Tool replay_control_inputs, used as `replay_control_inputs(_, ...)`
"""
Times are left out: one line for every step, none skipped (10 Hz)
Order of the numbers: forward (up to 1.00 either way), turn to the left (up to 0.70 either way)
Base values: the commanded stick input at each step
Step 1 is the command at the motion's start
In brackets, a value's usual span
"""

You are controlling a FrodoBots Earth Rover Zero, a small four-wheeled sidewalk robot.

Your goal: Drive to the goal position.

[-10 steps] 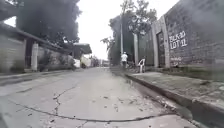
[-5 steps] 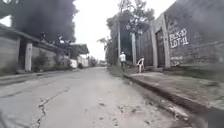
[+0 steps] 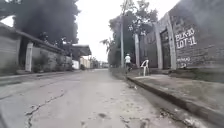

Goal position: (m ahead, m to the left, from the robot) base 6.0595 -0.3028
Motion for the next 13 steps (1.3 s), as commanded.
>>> replay_control_inputs(0.70, -0.31)
replay_control_inputs(0.70, 0.00)
replay_control_inputs(0.70, 0.00)
replay_control_inputs(0.70, 0.00)
replay_control_inputs(0.70, 0.00)
replay_control_inputs(0.70, 0.00)
replay_control_inputs(0.70, 0.00)
replay_control_inputs(0.70, 0.00)
replay_control_inputs(0.70, 0.00)
replay_control_inputs(0.70, 0.00)
replay_control_inputs(0.70, 0.00)
replay_control_inputs(0.70, 0.00)
replay_control_inputs(0.70, 0.00)
